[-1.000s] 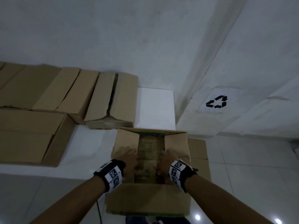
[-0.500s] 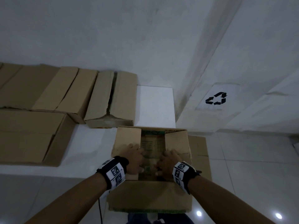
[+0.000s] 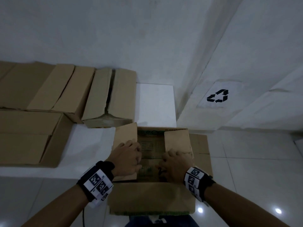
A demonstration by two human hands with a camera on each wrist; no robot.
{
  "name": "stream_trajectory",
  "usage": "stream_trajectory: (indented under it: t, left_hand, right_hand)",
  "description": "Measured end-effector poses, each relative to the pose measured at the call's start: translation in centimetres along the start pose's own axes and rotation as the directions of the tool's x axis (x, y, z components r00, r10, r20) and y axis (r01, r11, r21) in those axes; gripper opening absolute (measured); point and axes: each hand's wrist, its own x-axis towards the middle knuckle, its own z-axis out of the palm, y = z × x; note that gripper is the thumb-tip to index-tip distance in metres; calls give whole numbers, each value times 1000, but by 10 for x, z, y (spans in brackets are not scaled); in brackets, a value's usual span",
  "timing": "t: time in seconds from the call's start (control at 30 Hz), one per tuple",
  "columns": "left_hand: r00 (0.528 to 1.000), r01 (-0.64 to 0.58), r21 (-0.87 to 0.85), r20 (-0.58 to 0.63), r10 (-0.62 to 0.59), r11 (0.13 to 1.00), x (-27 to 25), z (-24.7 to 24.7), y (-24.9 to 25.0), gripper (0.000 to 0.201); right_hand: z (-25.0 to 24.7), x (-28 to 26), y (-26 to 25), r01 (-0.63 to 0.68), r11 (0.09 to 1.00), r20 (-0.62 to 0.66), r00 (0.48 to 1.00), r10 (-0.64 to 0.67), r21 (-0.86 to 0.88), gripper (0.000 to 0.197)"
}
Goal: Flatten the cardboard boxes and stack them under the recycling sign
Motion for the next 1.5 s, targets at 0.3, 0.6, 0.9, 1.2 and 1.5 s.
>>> stream_trajectory:
  t: [0.3,0.6,0.9,1.2,1.5]
  left_hand:
    - [941,19,-346,-311,-134,938,-64,-14,-37,24]
    - [826,422,-536,-106,-554,731,-90,55,-74,51]
    - [742,578,-573,72,-666,582,-19,42,-44,11]
    - [781,449,-677,-20,-624,583,-21,61,-51,11]
    - [723,599,-556,64,-688,577,-29,28,-41,59]
  right_hand:
    - [-34,-61,30,-189,868,-342,864,369,459,22]
    - [32,-87,85,-585,557,-23,677,735,589,48]
    - [45,-21,66,-554,378,226,736,638,742,45]
    - [47,-16,56,-538,320,208,706,677,780,17]
    - [60,-47,61,-457,219,178,678,714,862,25]
